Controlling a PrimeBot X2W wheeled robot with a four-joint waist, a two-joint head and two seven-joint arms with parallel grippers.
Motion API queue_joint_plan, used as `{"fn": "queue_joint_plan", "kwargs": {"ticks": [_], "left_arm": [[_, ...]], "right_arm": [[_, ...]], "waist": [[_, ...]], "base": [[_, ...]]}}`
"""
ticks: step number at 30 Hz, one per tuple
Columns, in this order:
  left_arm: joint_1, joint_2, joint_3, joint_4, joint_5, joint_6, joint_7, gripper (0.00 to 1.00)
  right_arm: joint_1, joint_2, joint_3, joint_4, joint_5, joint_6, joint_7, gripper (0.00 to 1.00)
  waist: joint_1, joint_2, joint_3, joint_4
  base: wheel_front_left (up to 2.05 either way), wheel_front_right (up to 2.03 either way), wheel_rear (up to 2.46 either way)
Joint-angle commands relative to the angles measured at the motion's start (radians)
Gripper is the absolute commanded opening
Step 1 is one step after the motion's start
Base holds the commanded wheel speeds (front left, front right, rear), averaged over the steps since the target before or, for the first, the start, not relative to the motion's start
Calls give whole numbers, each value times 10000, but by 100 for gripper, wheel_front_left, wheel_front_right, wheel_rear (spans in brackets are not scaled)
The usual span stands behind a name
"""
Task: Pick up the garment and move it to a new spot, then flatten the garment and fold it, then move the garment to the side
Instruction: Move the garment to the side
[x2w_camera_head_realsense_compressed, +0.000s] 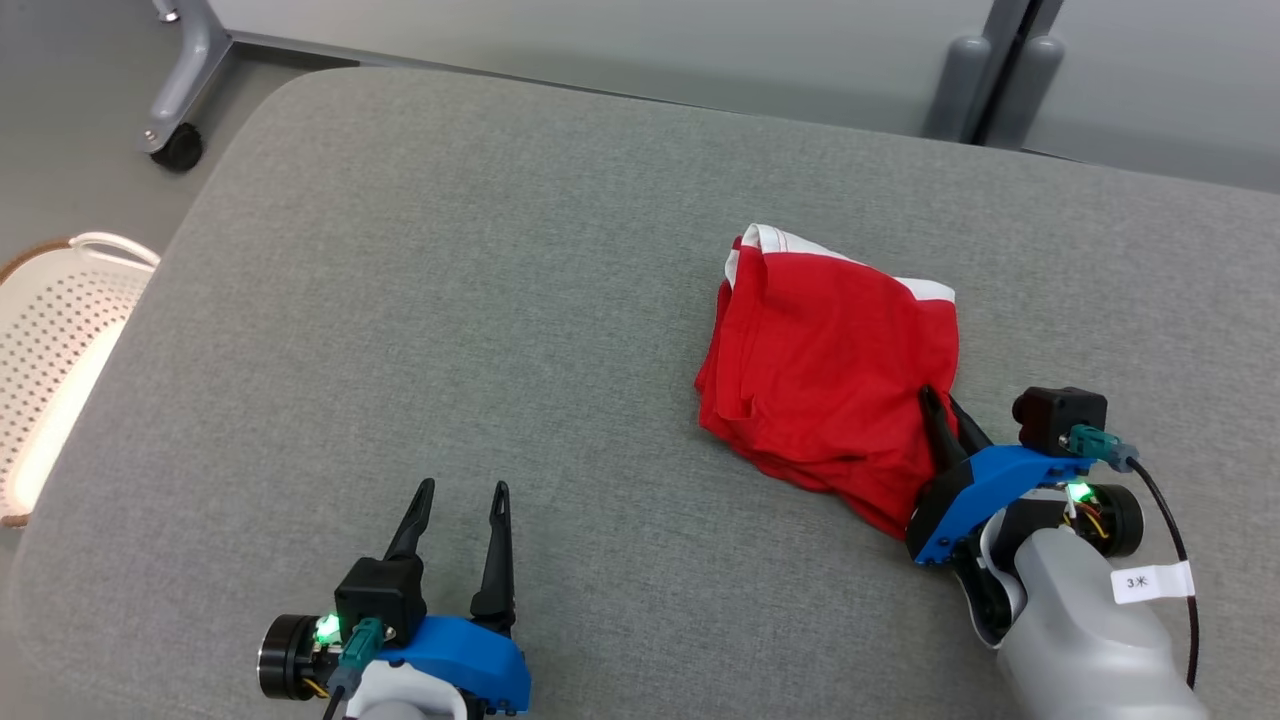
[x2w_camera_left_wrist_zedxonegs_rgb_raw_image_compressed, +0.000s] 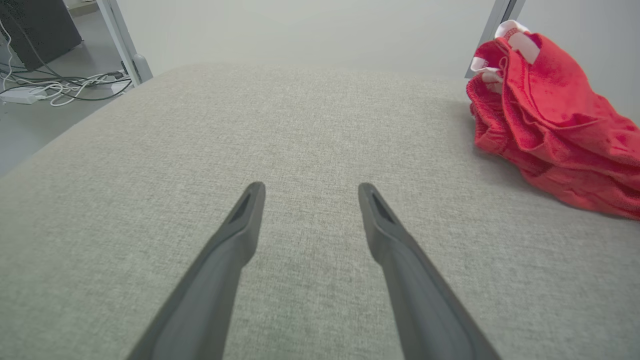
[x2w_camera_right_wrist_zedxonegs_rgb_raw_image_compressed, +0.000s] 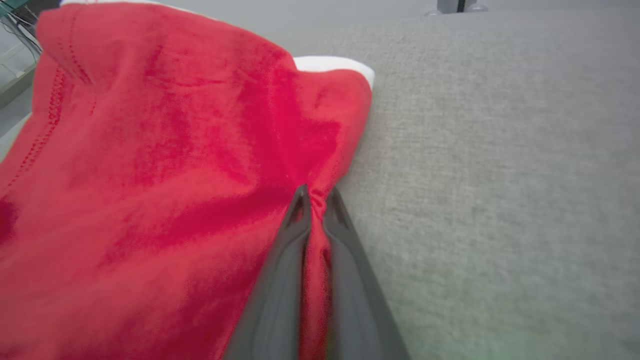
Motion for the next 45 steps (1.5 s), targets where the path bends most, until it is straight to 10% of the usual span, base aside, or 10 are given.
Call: {"fn": "queue_joint_plan", "kwargs": {"ticks": [1, 29, 45], "left_arm": [[-47, -5, 18, -11, 32, -24, -23, 100], [-856, 0, -494, 111, 1, -383, -23, 100], [-1165, -1, -433, 481, 262, -557, -24, 100]], "right_arm": [[325, -68, -87, -159, -17, -1, 19, 0], [1281, -42, 2622, -3017, 1151, 1, 7, 0], [238, -475, 3249, -2830, 86, 1, 6, 0]], "waist": [[-1, -1, -163, -236], [-1, -1, -472, -7034], [-1, -1, 169, -7255]], "base": [[0, 0, 0], [0, 0, 0], [0, 0, 0]]}}
